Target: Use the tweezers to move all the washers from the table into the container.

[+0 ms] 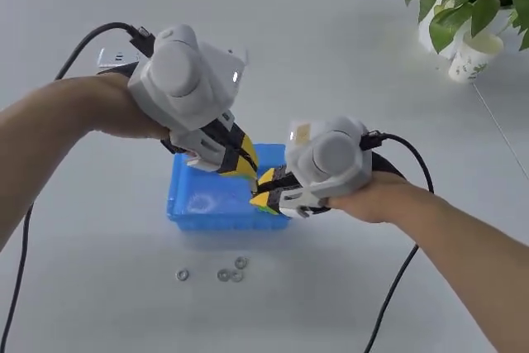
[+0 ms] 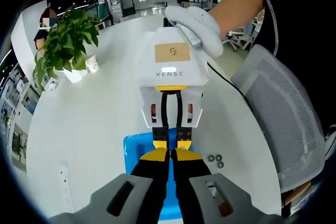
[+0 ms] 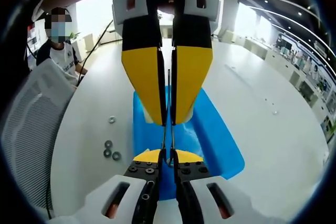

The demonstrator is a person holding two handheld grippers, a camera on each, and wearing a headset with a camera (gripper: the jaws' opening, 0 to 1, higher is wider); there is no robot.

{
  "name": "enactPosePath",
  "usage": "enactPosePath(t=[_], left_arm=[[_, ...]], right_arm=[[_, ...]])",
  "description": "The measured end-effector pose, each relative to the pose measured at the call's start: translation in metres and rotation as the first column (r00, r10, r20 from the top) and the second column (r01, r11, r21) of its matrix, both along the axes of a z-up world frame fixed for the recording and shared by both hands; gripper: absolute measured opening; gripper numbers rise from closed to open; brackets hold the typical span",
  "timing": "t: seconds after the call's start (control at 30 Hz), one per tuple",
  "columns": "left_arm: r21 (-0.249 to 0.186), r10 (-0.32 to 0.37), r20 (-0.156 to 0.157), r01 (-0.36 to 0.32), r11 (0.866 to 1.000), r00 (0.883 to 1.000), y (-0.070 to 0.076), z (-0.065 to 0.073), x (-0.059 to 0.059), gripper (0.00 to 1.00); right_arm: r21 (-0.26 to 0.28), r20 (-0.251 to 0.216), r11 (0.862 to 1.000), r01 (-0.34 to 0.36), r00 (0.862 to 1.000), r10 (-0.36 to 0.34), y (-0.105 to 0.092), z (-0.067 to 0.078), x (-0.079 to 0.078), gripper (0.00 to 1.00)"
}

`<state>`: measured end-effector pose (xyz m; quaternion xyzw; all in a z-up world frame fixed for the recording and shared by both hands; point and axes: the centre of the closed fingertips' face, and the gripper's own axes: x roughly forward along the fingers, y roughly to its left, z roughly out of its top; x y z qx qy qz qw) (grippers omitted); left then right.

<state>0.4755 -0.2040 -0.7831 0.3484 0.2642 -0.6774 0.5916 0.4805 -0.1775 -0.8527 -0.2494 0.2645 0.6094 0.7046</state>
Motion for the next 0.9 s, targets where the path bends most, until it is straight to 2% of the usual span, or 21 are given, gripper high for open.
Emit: enactPosePath(t=[0.5, 0.9], left_arm=[[0.014, 0.001, 0.001, -0.001, 1.0, 1.0, 0.001, -0.01, 0.008, 0.06], [0.012, -0.002, 0.003, 0.002, 1.0, 1.0, 0.001, -0.008, 0.007, 0.06]], right_arm=[[-0.039, 0.011, 0.999, -0.011, 1.0, 0.012, -0.001, -0.011, 0.006, 0.1], [-0.041, 0.021, 0.999, -0.013, 1.0, 0.014, -0.001, -0.009, 0.006, 0.11]])
